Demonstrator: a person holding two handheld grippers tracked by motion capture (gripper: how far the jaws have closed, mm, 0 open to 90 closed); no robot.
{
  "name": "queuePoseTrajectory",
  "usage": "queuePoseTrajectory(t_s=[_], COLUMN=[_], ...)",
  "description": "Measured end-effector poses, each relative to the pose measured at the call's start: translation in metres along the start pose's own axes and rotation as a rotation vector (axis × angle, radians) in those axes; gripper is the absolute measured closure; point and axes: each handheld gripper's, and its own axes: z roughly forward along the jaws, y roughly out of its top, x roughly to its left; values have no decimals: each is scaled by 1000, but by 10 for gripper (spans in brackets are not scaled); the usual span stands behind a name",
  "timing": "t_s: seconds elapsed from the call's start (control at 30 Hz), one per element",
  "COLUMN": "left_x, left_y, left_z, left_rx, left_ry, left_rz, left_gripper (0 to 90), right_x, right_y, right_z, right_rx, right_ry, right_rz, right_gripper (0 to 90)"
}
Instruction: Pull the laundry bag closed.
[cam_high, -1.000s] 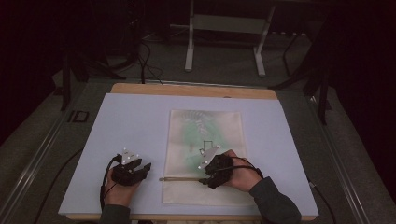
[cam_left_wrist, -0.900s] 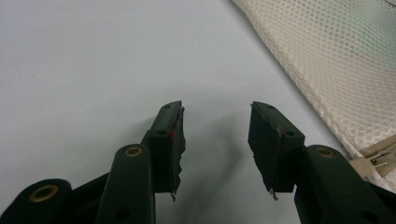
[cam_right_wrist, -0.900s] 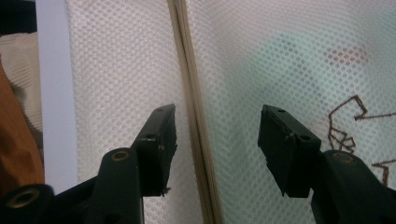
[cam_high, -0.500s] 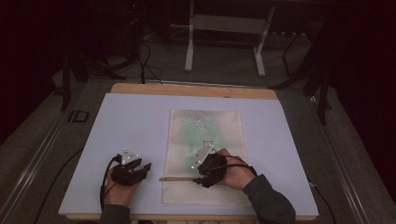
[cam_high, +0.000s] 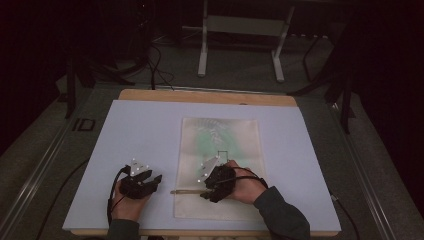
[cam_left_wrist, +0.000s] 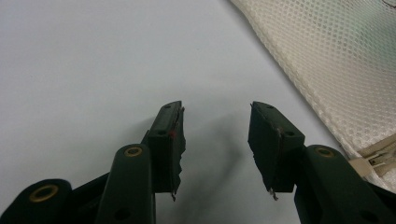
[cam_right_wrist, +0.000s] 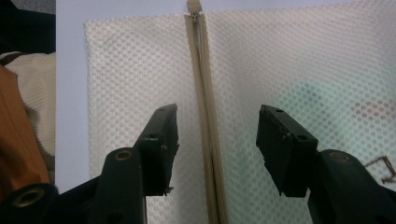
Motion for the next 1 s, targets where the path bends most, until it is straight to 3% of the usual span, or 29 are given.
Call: queuePoseTrajectory(t_s=[0.37, 0.63, 1.0], left_x=[-1, -2, -1], left_y=[0, 1, 1], left_z=[0, 0, -1], left_rx=[4, 3, 0], left_ry=[5, 5, 9], left_rz=[12, 20, 21], left_gripper=[547, 544, 538], right_x=[2, 5, 7], right_y=[13, 24, 36], right_z=[9, 14, 24], right_rx=[4, 1, -12], right_ry=[16, 25, 39], right_rz=[-23, -45, -60], right_gripper=[481, 557, 538])
